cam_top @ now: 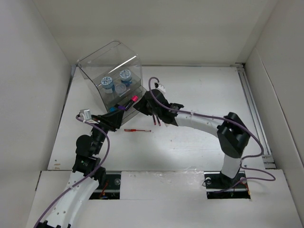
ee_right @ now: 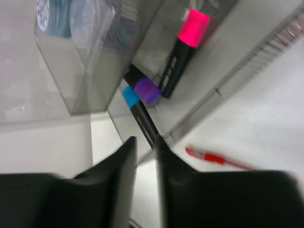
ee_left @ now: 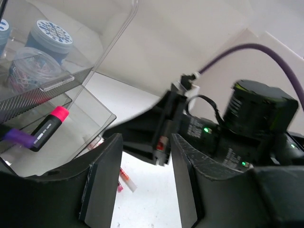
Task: Sort the stationery into containers
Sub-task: Place the stationery in the storage box, then close the drawer in the storage box.
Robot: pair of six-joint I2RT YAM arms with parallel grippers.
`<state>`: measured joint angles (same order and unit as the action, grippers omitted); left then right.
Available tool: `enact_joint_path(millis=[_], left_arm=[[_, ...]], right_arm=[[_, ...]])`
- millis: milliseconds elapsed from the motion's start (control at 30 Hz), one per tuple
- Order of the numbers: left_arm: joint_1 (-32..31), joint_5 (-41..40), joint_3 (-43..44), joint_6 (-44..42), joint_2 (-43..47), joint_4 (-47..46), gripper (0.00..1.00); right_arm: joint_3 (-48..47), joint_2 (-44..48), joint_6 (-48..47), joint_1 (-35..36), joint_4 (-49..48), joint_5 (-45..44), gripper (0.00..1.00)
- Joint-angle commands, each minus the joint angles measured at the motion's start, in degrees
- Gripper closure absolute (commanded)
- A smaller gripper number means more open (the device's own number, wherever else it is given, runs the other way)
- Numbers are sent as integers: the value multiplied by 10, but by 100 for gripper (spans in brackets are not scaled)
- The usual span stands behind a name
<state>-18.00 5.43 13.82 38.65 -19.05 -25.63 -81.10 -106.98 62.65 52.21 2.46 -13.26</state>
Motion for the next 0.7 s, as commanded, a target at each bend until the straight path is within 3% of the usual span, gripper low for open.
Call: enact_joint_path(millis=[0, 67, 100, 167, 300, 667], left_arm=[[-3, -2, -2, -2, 6, -19, 59], [-3, -8, -2, -2, 0, -19, 62], [-3, -14, -2, -2, 0, -19, 65], [-3, -29, -2, 5, -5, -12, 82], [-3, -59, 3, 11, -6, 11, 98], [-3, -59, 3, 11, 0, 17, 98]], right_arm=[[60, 70, -12, 4, -50, -1, 77], [84, 75, -18, 14, -55, -8, 97], [104, 81, -25, 14, -69, -8, 100], [121, 81, -31, 14, -87, 7, 100], [128, 54, -37, 0, -128, 56, 100], [79, -16, -42, -38, -128, 96, 100]])
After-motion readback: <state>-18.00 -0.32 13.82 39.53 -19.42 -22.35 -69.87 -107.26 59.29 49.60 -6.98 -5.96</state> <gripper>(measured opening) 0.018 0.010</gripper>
